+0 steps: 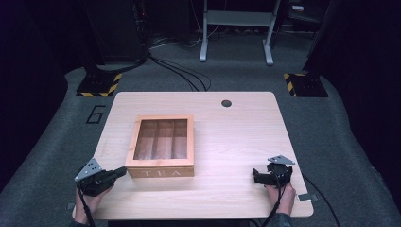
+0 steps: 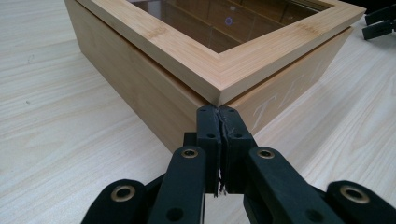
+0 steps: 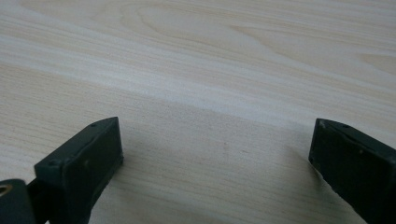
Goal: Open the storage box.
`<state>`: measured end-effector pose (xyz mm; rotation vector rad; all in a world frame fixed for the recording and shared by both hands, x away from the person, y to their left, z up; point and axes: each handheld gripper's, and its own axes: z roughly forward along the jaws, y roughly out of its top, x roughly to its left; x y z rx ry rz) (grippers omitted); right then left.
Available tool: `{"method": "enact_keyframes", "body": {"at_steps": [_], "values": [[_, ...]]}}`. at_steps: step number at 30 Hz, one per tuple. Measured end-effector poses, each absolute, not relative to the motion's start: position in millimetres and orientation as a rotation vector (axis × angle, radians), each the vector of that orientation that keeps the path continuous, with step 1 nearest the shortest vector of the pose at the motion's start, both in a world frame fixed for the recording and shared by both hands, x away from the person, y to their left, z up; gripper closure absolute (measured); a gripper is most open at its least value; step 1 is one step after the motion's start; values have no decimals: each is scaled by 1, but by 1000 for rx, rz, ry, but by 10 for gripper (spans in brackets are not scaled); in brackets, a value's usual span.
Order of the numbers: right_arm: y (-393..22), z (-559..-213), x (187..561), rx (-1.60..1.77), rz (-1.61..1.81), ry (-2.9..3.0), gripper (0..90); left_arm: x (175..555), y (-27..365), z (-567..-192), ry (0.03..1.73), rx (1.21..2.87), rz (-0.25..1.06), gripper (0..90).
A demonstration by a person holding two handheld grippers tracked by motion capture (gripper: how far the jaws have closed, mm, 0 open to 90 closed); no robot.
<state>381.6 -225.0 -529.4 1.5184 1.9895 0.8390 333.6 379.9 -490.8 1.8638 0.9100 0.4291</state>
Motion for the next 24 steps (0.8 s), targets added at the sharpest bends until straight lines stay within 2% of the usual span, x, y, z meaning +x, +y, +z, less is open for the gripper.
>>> {"method": "enact_keyframes", "body": {"at_steps": [24], "values": [[-226, -529, 382, 1519, 841, 1996, 22, 343, 374, -467, 866, 1810, 476, 877]]}}
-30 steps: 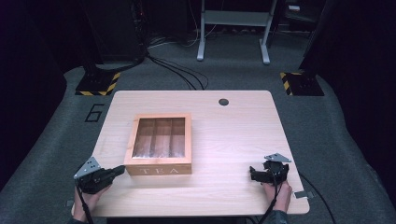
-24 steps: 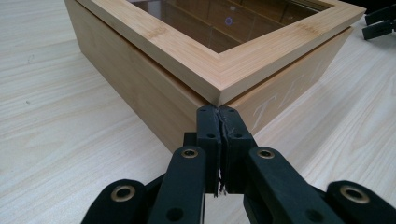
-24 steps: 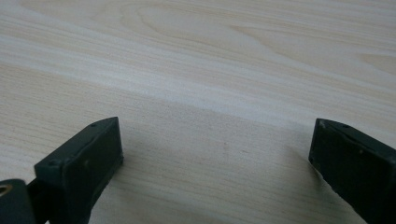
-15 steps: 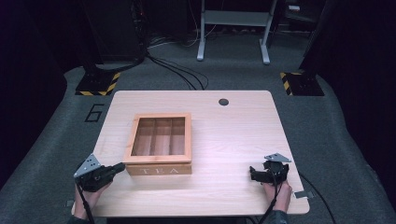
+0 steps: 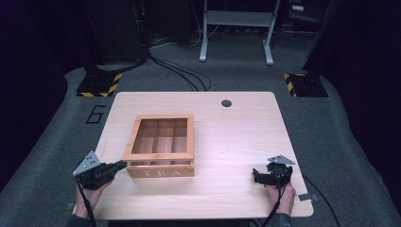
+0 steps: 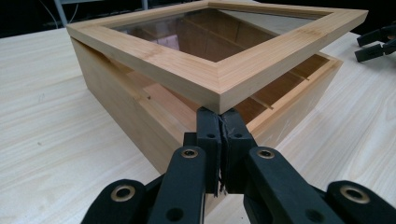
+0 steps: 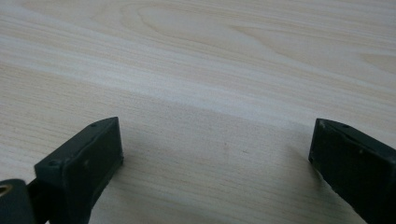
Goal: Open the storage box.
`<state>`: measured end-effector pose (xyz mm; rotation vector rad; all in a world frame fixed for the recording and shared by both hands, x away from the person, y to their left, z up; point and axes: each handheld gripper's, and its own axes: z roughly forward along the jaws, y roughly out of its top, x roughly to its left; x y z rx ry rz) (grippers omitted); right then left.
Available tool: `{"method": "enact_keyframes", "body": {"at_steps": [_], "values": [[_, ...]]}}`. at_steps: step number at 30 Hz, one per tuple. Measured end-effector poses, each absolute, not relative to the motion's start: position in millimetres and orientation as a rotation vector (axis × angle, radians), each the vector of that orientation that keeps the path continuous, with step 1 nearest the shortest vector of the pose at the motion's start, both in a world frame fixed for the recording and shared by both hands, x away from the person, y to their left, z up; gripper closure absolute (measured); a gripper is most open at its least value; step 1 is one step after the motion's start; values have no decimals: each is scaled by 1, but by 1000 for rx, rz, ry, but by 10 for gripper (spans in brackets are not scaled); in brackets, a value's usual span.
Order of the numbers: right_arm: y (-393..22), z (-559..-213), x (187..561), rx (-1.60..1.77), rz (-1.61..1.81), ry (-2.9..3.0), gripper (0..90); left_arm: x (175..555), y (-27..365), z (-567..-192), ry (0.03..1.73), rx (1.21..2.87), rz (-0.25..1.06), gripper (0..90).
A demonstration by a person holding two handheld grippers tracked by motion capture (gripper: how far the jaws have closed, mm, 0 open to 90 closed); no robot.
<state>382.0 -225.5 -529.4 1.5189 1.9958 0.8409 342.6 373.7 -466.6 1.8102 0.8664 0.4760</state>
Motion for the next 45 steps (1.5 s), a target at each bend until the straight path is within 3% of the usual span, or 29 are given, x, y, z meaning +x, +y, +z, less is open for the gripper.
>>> {"method": "enact_keyframes", "body": {"at_steps": [45], "values": [[-226, -530, 382, 1528, 852, 1991, 27, 374, 366, -413, 821, 1777, 499, 875]]}}
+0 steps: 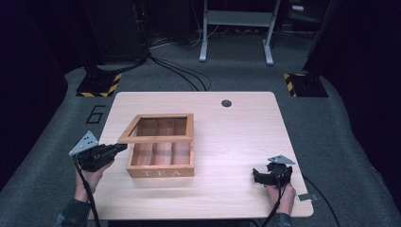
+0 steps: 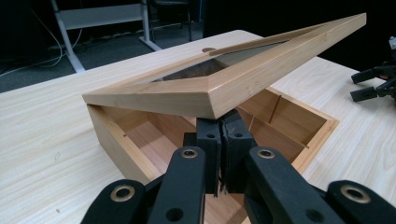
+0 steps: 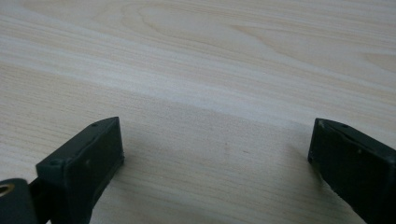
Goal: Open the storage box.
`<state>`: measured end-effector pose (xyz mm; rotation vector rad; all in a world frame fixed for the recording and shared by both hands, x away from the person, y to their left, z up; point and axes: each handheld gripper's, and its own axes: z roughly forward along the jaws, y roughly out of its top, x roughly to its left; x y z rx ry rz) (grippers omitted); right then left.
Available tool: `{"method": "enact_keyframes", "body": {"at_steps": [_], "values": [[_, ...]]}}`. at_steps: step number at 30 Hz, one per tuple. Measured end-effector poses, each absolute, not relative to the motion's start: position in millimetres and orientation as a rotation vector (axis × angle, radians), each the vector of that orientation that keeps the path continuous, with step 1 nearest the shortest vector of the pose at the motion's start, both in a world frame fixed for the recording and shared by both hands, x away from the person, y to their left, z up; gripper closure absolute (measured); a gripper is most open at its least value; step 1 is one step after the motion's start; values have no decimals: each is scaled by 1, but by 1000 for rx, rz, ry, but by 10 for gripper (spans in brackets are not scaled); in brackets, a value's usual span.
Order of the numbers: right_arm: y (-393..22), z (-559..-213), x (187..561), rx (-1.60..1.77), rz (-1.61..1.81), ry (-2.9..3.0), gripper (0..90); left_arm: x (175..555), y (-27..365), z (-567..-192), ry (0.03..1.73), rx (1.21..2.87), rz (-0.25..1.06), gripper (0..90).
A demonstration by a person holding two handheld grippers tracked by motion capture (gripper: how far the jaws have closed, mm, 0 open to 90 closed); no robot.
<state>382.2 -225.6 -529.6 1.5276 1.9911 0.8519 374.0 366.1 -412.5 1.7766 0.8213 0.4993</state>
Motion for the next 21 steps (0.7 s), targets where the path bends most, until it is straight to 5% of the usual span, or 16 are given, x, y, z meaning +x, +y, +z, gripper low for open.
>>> {"method": "enact_keyframes", "body": {"at_steps": [21], "values": [[-226, -530, 382, 1524, 854, 1994, 27, 398, 363, -383, 805, 1770, 498, 876]]}}
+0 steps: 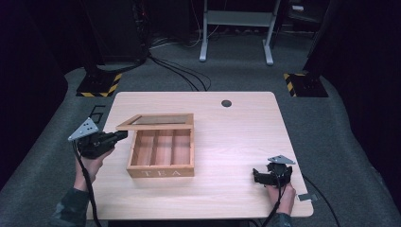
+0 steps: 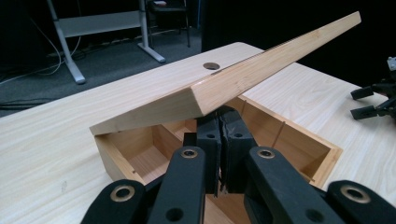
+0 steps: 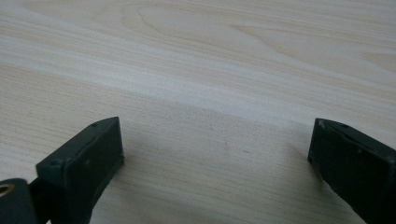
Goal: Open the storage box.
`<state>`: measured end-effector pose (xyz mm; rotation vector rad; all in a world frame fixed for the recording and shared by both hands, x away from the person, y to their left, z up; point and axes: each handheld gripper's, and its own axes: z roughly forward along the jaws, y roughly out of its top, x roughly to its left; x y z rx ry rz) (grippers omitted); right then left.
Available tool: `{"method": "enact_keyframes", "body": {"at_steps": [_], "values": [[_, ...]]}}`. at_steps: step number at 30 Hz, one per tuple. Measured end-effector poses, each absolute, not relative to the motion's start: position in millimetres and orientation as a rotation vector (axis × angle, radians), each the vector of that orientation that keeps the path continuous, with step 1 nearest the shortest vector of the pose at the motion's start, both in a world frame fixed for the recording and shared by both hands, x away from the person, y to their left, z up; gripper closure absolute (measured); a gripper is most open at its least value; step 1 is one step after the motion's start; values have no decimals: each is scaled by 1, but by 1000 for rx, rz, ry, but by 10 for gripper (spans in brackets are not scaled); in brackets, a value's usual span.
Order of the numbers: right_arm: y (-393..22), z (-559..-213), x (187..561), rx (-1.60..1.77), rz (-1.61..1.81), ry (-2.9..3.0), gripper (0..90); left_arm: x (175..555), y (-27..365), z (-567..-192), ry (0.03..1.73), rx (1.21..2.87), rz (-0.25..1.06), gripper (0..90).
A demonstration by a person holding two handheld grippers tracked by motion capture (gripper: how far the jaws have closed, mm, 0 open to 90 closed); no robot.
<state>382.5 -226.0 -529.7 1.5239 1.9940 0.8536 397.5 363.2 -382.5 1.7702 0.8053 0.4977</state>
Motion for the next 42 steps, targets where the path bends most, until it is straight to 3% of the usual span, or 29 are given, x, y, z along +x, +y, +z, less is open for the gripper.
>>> {"method": "enact_keyframes", "body": {"at_steps": [42], "values": [[-226, -530, 382, 1529, 853, 1991, 27, 443, 357, -341, 830, 1770, 495, 877]]}}
